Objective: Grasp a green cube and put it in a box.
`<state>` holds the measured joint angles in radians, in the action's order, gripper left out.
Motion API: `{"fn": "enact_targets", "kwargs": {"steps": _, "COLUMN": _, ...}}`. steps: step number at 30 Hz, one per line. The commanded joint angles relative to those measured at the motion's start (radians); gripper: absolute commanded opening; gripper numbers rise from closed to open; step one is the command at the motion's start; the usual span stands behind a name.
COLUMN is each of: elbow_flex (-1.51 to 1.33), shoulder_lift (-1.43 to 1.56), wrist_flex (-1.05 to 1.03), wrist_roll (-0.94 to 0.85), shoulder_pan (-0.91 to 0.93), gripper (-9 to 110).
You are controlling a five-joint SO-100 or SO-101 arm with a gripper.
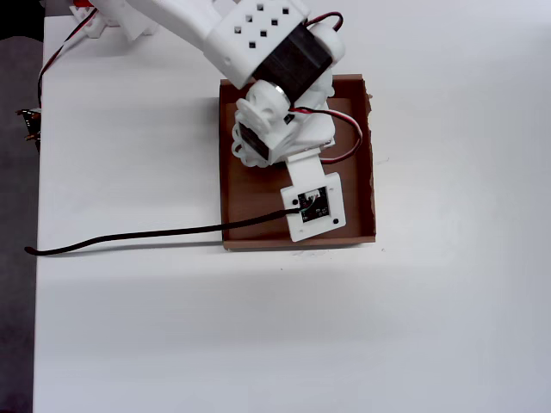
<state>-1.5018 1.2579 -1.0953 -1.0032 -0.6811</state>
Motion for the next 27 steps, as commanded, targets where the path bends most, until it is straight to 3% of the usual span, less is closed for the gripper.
{"fn": "enact_targets", "kwargs": {"steps": 1, "elbow_flex": 0.034, "shoulder_lift": -0.002, "wrist_flex": 0.015, "wrist_roll": 0.006, "shoulder_pan": -0.005, "gripper": 14}}
{"fn": "enact_targets", "kwargs": {"steps": 16, "elbow_flex": 0.026, "shoulder_lift": -0.012, "wrist_flex": 0.038, "wrist_roll": 0.005, "shoulder_pan": 0.012, "gripper": 19}}
{"fn": "enact_targets", "kwargs": {"steps": 27, "elbow_flex": -0.018, "shoulder_lift": 0.252, "wrist_flex": -0.060, "wrist_roll": 0.005, "shoulder_pan": 0.169, "gripper": 22}}
